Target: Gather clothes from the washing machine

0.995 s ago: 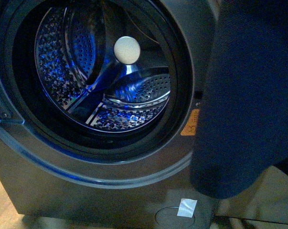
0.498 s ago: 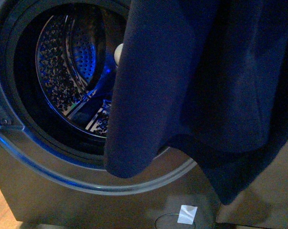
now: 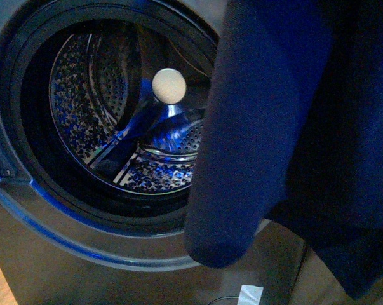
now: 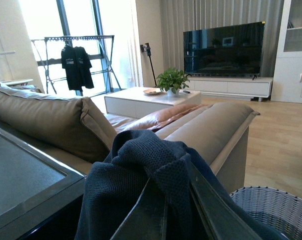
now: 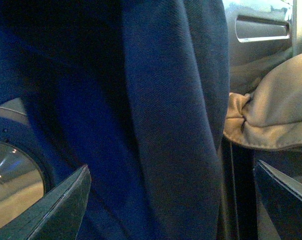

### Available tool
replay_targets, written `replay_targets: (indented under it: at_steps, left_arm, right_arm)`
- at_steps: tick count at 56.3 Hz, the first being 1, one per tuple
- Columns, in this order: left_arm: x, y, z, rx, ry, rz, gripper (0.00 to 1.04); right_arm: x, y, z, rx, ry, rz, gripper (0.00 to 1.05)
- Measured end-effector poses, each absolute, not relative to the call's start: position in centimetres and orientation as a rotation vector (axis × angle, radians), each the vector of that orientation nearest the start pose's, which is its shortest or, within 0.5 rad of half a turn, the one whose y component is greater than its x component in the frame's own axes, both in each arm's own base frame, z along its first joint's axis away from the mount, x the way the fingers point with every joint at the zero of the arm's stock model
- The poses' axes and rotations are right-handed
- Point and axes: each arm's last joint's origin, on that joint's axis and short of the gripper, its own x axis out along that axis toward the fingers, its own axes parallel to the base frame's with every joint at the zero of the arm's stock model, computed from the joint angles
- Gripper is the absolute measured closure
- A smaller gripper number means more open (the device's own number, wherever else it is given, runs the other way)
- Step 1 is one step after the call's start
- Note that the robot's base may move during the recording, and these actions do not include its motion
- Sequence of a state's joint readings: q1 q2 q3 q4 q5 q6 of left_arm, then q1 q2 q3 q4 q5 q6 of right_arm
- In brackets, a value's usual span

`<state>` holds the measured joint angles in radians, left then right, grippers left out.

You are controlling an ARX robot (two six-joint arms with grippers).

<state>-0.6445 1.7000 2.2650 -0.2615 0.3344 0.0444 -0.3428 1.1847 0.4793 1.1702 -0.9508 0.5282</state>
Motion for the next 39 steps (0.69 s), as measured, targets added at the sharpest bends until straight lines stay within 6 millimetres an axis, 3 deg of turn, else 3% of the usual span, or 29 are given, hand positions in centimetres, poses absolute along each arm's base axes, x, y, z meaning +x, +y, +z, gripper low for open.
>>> replay_targets:
  at_steps: [6,14,23,39]
  left_arm:
    - [25.0,-20.0,57.6,-0.008,-0.334,-0.964,0.99]
    - [25.0,-20.0,57.6,-0.008,-0.334,-0.964,0.99]
    - [25.0,-20.0,57.6,-0.008,-0.334,-0.965,0.99]
    - [25.0,-20.0,57.6,-0.008,-0.334,-0.965,0.99]
  right_arm:
    - [23.4,-5.2,27.4,0.242,-0.180,0.739,0.07]
    - [23.7,-3.9,27.5,0.259,-0.164,0.841,0.07]
    - [21.9,-0.8,27.6,0.290,-0.166,0.972,0.07]
    - [19.7,1.9,27.4,0.347,-0.169,1.046,0.07]
